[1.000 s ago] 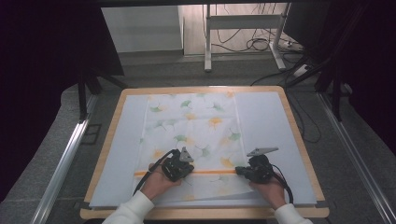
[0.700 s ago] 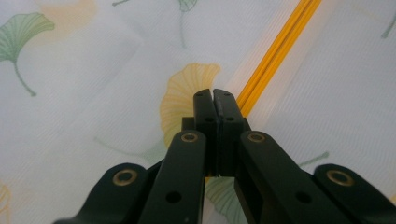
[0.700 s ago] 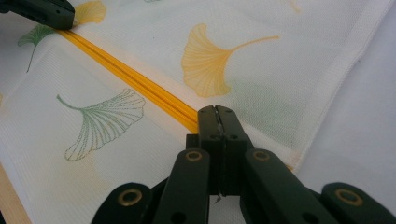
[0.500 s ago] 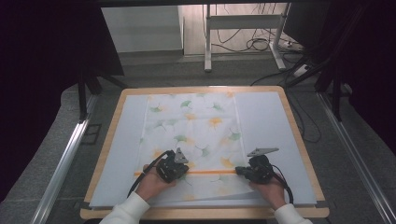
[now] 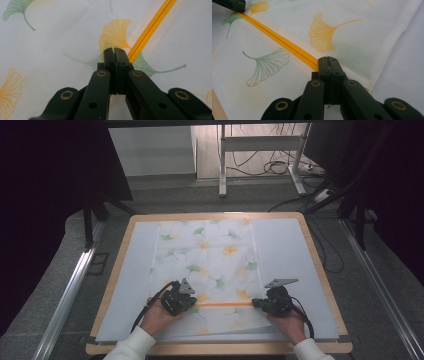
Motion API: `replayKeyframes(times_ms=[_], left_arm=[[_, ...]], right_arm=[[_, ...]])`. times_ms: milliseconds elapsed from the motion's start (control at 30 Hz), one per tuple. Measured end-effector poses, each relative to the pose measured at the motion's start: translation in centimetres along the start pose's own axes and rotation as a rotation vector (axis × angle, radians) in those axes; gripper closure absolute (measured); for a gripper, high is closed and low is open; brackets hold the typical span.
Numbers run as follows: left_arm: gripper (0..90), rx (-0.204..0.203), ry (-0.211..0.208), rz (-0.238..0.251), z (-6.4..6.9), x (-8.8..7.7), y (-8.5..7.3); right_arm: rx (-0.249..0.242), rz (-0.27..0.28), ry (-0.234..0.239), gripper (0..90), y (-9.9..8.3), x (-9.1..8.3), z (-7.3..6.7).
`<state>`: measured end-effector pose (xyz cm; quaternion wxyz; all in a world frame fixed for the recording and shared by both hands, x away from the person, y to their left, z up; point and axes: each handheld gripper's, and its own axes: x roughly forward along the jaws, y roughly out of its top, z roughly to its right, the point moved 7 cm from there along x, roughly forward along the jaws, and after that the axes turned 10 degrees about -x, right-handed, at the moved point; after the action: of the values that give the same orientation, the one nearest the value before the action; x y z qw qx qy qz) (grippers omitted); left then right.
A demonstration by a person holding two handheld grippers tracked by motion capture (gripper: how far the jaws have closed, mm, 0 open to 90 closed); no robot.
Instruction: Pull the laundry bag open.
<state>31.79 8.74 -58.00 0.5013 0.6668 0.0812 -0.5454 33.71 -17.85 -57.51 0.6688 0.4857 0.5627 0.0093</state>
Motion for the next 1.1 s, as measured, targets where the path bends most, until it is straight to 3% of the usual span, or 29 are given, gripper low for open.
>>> replayKeyframes(times_ms=[767,1100], left_arm=[[90.0,-0.05,0.024,-0.002,-1.7,-1.2,-1.4],[90.0,-0.061,0.053,-0.007,-2.7,-1.8,-2.3]], right_arm=[[-0.013,-0.003,-0.006,89.4,0.0,0.0,0.0],[-0.013,-0.003,-0.006,89.4,0.0,0.0,0.0]])
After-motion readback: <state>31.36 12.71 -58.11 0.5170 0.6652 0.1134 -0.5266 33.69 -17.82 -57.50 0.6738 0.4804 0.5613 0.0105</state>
